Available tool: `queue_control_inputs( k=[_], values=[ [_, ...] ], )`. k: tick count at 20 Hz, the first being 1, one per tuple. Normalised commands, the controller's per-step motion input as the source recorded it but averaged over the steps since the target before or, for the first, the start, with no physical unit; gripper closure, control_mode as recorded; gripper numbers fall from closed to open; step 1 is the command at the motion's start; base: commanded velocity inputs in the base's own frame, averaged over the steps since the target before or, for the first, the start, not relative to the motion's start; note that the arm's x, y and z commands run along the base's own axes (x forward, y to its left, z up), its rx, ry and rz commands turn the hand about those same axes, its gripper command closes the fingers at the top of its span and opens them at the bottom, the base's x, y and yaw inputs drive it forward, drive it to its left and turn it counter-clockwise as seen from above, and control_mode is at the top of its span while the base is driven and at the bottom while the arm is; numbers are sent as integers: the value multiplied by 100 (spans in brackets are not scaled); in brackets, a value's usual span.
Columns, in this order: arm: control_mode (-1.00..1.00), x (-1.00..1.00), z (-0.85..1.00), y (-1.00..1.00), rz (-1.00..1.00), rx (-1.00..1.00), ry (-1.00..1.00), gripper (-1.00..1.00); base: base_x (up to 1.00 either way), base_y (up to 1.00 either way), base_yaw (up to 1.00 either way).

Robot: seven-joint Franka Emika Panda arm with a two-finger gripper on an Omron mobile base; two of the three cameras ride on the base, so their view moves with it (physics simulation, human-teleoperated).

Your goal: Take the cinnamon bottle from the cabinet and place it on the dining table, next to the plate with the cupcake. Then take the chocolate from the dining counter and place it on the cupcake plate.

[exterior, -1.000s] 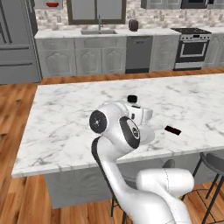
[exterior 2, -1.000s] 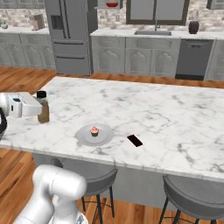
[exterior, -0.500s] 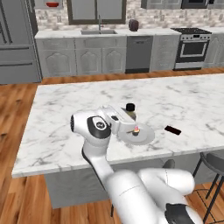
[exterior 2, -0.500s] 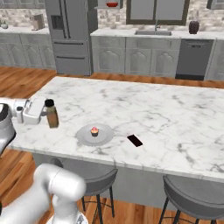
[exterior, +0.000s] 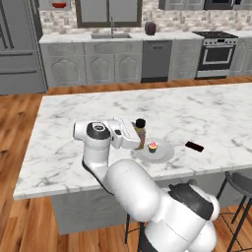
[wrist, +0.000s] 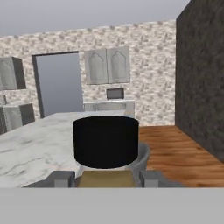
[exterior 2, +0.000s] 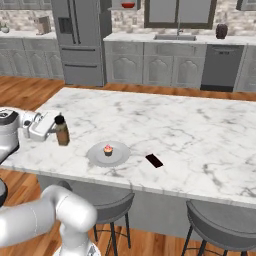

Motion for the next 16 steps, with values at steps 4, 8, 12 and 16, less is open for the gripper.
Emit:
queue_control_inputs(
  k=[4, 8, 12, 16],
  values=[
    [-100, 17, -49, 0, -1, -2, -22, 100, 0, 0, 0],
    [-100, 20, -44, 0, 0, 0, -6, 100, 0, 0, 0],
    [-100, 36, -23, -5, 0, 9, 1, 100, 0, 0, 0],
    [-100, 42, -13, -1, 0, 20, 8, 100, 0, 0, 0]
  ],
)
